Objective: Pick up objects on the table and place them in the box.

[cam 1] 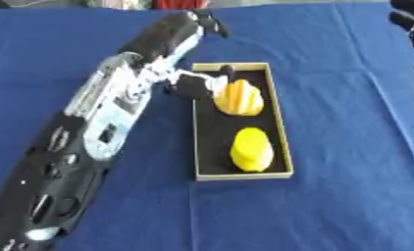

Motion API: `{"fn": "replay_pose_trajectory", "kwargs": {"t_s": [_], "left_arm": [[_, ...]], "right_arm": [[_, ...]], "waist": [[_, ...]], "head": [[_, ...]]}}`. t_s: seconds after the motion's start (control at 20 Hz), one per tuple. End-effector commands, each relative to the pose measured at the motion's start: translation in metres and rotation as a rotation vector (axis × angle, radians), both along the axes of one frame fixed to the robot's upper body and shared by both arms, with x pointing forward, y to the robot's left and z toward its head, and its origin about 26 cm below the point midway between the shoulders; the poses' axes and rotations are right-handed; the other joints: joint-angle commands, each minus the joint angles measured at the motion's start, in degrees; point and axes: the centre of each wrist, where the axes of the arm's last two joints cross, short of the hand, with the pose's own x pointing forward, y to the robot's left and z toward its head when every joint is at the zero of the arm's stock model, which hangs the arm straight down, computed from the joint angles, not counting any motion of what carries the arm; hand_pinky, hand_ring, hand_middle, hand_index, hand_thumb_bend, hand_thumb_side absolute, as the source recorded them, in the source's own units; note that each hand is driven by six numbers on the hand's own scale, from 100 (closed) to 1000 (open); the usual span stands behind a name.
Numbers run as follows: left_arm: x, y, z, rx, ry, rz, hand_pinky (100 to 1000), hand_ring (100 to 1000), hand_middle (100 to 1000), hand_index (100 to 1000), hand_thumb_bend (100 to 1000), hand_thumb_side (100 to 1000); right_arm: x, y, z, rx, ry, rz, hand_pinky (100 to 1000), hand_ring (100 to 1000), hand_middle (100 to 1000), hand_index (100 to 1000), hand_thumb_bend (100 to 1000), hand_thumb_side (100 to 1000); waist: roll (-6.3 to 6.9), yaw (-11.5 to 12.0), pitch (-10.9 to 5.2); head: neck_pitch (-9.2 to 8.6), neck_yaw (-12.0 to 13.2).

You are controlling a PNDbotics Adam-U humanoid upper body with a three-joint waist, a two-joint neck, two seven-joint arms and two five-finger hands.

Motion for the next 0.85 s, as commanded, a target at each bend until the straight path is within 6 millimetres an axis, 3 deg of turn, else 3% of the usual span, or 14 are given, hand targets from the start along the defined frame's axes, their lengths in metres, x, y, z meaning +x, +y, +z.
{"fn": "replay_pose_trajectory", "kwargs": {"t_s": [0.05,0.45,0.65,0.85], "left_arm": [[-0.026,0.032,0.037,-0.173,-0.089,-0.034,820,805,744,813,144,403],[-0.063,0.111,0.051,-0.535,-0.194,0.028,794,778,734,822,138,525],[-0.064,0.145,0.041,-0.679,-0.285,0.05,801,792,751,846,168,625],[-0.063,0.178,0.023,-0.768,-0.365,0.051,811,804,762,851,159,668]], "right_arm": [[-0.003,-0.005,0.012,-0.03,-0.044,-0.016,867,838,772,832,100,749],[-0.003,-0.008,0.018,-0.041,-0.081,-0.032,867,837,771,832,100,737],[-0.003,-0.01,0.022,-0.053,-0.099,-0.04,867,839,772,832,100,732],[-0.003,-0.012,0.028,-0.075,-0.129,-0.048,870,842,775,832,100,725]], "waist": [[-0.2,0.2,-1.65],[-0.7,0.94,-1.95],[-0.93,1.32,-1.84],[-1.42,1.73,-1.68]], "head": [[-0.24,-0.61],[-0.37,-1.5],[-0.62,-1.47],[-0.97,-1.26]]}}
